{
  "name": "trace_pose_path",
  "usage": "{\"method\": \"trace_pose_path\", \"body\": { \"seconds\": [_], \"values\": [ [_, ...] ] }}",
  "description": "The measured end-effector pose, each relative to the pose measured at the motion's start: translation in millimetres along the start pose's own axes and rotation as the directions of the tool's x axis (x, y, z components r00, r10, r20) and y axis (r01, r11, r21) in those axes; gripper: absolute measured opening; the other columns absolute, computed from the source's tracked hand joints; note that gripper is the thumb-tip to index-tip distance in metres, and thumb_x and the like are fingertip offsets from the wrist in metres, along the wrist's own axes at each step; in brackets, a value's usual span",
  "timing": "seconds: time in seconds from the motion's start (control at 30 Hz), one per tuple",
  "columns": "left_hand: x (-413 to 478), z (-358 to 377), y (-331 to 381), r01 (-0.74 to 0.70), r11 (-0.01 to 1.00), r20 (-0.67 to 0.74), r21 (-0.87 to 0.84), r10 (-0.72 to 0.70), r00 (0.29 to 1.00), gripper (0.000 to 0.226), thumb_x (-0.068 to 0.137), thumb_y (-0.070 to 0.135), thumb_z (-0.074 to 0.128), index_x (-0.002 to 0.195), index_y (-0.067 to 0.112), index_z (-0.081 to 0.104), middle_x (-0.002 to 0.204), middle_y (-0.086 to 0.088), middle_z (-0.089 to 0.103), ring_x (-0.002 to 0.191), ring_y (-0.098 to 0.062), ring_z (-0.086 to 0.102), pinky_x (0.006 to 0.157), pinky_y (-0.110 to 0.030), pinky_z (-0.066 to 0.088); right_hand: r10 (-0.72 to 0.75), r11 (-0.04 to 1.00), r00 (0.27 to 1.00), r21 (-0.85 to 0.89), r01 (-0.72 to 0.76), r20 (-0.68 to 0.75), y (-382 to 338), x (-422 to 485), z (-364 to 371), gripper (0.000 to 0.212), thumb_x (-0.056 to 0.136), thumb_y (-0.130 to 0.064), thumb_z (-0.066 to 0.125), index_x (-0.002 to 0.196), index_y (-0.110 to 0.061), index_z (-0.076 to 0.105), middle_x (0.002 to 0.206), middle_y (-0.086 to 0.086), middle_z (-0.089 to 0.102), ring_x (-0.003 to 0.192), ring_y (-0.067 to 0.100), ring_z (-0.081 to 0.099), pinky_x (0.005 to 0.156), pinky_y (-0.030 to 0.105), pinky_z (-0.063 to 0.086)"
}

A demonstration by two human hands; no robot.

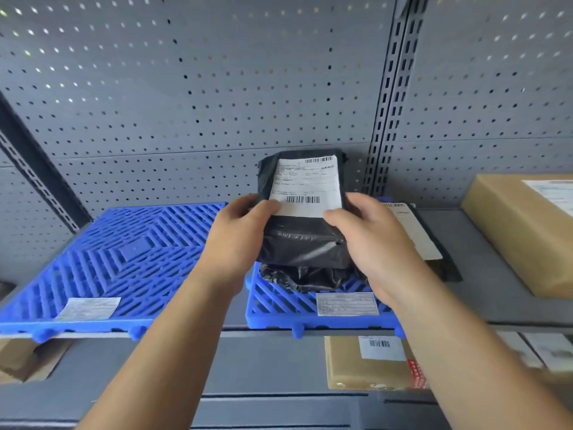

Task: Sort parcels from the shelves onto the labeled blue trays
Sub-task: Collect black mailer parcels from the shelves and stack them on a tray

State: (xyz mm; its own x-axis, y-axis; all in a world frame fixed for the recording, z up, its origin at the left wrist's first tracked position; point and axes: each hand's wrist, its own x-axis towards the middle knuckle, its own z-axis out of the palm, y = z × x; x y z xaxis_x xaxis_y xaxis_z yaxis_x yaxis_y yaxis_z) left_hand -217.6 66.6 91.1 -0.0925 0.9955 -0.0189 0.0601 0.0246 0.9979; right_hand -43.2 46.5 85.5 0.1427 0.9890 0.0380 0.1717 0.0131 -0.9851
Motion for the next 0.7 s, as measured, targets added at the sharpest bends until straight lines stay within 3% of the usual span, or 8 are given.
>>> {"method": "trace_pose_path", "body": {
  "seconds": [0.17,0.23,0.3,0.37,0.57,0.7],
  "values": [
    [8,-4,0,0.017,1.000,0.057,-0.008,-0.017,0.998,0.016,0.097,0.030,0.063,0.104,0.025,0.077,0.093,0.009,0.080,0.084,-0.008,0.076,0.058,-0.013,0.052,0.021,1.000,0.999,0.000,-0.021,-0.026,0,-2,8,0.021,0.090,-0.030,0.061,0.109,-0.032,0.071,0.101,-0.023,0.075,0.100,0.005,0.070,0.097,0.045,0.055],
    [12,-4,-1,0.032,0.999,0.043,-0.015,-0.031,0.999,0.022,0.097,0.034,0.064,0.115,0.028,0.072,0.104,0.012,0.078,0.092,-0.007,0.074,0.063,-0.013,0.051,0.033,0.999,0.999,0.007,-0.032,-0.041,0,-3,9,0.028,0.093,-0.030,0.062,0.121,-0.029,0.066,0.098,-0.032,0.072,0.096,-0.006,0.066,0.097,0.036,0.053],
    [14,-6,-4,0.040,0.999,0.013,-0.017,-0.039,0.999,0.038,0.096,0.038,0.064,0.133,0.035,0.060,0.119,0.016,0.070,0.102,-0.003,0.068,0.073,-0.018,0.051,0.071,0.997,0.993,0.006,-0.071,-0.097,-1,-2,9,0.051,0.094,-0.032,0.062,0.144,-0.029,0.048,0.115,-0.032,0.062,0.107,-0.005,0.058,0.099,0.032,0.046],
    [17,-11,-11,0.033,0.999,-0.012,-0.017,-0.034,0.999,0.051,0.094,0.041,0.065,0.143,0.038,0.052,0.129,0.015,0.064,0.111,-0.008,0.066,0.087,-0.027,0.053,0.089,0.996,0.985,-0.001,-0.090,-0.150,-1,0,7,0.063,0.093,-0.035,0.063,0.151,-0.032,0.038,0.135,-0.018,0.052,0.122,0.006,0.052,0.104,0.034,0.043],
    [19,-22,-19,-0.008,1.000,-0.033,0.011,0.008,0.999,0.051,0.089,0.044,0.067,0.138,0.040,0.055,0.134,0.015,0.060,0.116,-0.006,0.063,0.095,-0.029,0.051,0.076,0.997,0.978,0.010,-0.076,-0.192,2,-1,11,0.055,0.093,-0.032,0.065,0.144,-0.035,0.045,0.135,-0.014,0.053,0.119,0.008,0.053,0.094,0.031,0.043],
    [17,-27,-18,-0.065,0.997,-0.050,0.037,0.066,0.997,0.044,0.092,0.040,0.067,0.135,0.039,0.057,0.127,0.018,0.059,0.107,-0.003,0.063,0.084,-0.022,0.046,0.057,0.998,0.976,-0.006,-0.060,-0.208,4,-2,17,0.052,0.093,-0.030,0.065,0.143,-0.034,0.047,0.135,-0.015,0.053,0.120,0.006,0.052,0.086,0.025,0.040]
  ]
}}
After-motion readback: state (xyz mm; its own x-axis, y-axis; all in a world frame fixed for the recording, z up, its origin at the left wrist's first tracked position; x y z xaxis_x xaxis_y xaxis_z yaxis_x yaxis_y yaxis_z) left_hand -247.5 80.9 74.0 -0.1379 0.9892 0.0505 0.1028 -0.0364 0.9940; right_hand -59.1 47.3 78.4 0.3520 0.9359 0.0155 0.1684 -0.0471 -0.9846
